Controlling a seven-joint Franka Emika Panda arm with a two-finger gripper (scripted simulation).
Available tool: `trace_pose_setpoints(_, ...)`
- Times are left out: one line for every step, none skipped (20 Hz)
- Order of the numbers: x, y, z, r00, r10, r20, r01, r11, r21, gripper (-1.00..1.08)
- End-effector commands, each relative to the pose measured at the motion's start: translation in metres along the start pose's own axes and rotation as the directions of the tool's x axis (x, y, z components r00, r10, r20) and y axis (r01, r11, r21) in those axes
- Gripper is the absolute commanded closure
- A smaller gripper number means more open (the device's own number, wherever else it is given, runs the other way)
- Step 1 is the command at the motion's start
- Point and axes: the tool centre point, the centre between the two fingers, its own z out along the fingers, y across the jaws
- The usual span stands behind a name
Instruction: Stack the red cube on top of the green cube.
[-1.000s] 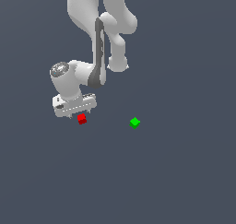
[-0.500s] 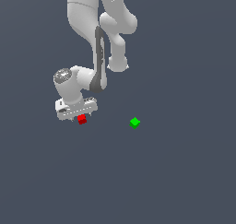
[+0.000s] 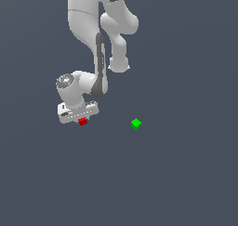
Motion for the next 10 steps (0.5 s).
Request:
trace_pose_setpoints(0.0004,-0.0001,0.0004,1.000,-0.001,0.000,0.001,1.000,0.000,1.08)
trace_pose_setpoints(0.0004,-0.0001,0.0004,1.000,-0.001,0.000,0.001,1.000,0.000,1.08)
trace_pose_setpoints(0.0004,-0.0001,0.0004,1.000,-0.001,0.000,0.001,1.000,0.000,1.08)
trace_pose_setpoints(0.0004,-0.0001,0.0004,1.000,-0.001,0.000,0.001,1.000,0.000,1.08)
trace_pose_setpoints(0.0004,-0.0001,0.0004,1.000,-0.001,0.000,0.001,1.000,0.000,1.08)
trace_pose_setpoints(0.0004,-0.0001,0.0004,1.000,-0.001,0.000,0.001,1.000,0.000,1.08)
trace_pose_setpoints(0.0004,-0.0001,0.0004,1.000,-0.001,0.000,0.001,1.000,0.000,1.08)
trace_pose_setpoints(0.0003,0.0000,0.0001,1.000,-0.001,0.000,0.001,1.000,0.000,1.08)
trace_pose_setpoints(0.0003,0.0000,-0.0001,1.000,-0.001,0.000,0.001,1.000,0.000,1.08)
trace_pose_setpoints(0.0003,-0.0001,-0.0009,1.000,-0.001,0.000,0.001,1.000,0.000,1.08)
